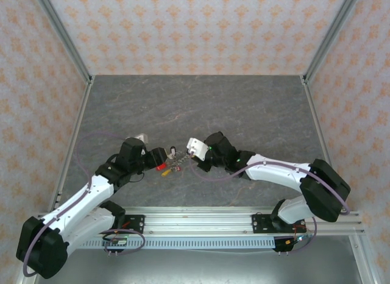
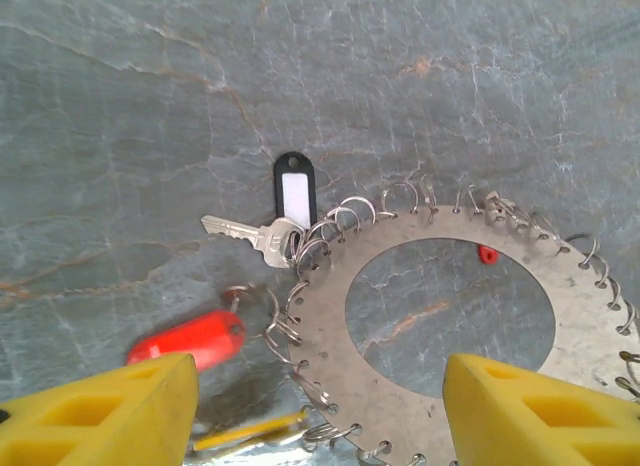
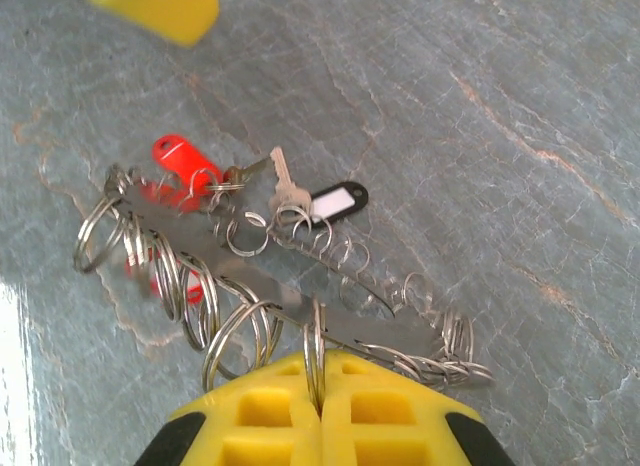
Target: Put the keys on the keyring
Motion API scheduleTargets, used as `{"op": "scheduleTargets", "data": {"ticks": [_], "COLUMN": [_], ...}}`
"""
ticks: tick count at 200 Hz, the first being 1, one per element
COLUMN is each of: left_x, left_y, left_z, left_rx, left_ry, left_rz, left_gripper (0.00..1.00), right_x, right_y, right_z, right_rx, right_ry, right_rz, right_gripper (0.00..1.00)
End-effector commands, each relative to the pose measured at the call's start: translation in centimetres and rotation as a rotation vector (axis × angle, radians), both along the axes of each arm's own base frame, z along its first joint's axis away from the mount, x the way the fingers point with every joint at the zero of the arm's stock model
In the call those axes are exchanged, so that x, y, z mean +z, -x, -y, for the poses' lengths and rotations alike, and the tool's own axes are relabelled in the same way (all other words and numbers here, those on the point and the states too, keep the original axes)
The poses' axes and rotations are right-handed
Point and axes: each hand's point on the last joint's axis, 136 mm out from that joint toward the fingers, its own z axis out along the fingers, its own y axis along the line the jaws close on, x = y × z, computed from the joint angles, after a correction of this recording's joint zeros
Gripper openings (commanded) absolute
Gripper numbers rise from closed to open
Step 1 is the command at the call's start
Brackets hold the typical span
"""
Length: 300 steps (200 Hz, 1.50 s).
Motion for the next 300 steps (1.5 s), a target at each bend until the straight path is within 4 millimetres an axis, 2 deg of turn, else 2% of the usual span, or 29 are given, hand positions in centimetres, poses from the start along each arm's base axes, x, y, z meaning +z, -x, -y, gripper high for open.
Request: {"op": "scheduleTargets", "data": {"ticks": [1,24,41,54,77,99,109,137,155,193,218,259,300], "left_x": [1.8,5.5,7.5,8.5,9.5,10.2,10.2,10.9,11.6,12.6,12.5,12.0,11.5], "left_y": [-0.5,-1.5,-1.8,-1.9,-2.4,-2.5,-2.6,-2.3,-1.9,-1.2,-0.5,0.5,0.5], "left_z": [-0.1,1.1,1.6,1.7,1.6,1.6,1.6,2.5,3.5,5.4,6.9,9.0,10.7], "left_rx": [-0.046,-0.143,-0.219,-0.251,-0.283,-0.311,-0.320,-0.385,-0.450,-0.594,-0.707,-0.878,-0.991], "left_ry": [-0.046,-0.055,-0.101,-0.141,-0.205,-0.247,-0.259,-0.251,-0.239,-0.230,-0.202,-0.154,-0.119], "left_rz": [0.106,0.281,0.377,0.418,0.468,0.508,0.517,0.569,0.627,0.705,0.719,0.739,0.755], "left_gripper": [0.65,0.65,0.65,0.65,0.65,0.65,0.65,0.63,0.58,0.47,0.48,0.48,0.46], "right_x": [1.0,2.5,4.0,3.2,0.3,0.8,1.4,3.3,4.3,5.8,6.3,6.8,6.9], "right_y": [0.5,0.3,-0.5,-1.2,-2.4,-2.4,-1.9,0.7,1.6,1.3,0.6,0.6,1.2], "right_z": [-0.8,-1.3,-1.1,-0.8,-0.3,-0.4,-0.8,-1.5,-1.4,-0.7,0.0,0.5,0.3], "right_rx": [0.102,0.131,0.132,0.114,0.039,0.008,0.024,0.163,0.218,0.261,0.270,0.318,0.367], "right_ry": [0.009,-0.076,-0.148,-0.036,0.246,0.273,0.213,-0.113,-0.224,-0.336,-0.369,-0.397,-0.426], "right_rz": [0.043,0.067,0.130,0.209,0.422,0.512,0.485,0.224,0.109,0.055,0.048,-0.007,-0.068], "right_gripper": [0.00,0.00,0.00,0.00,0.00,0.00,0.00,0.00,0.00,0.00,0.00,0.00,0.00]}}
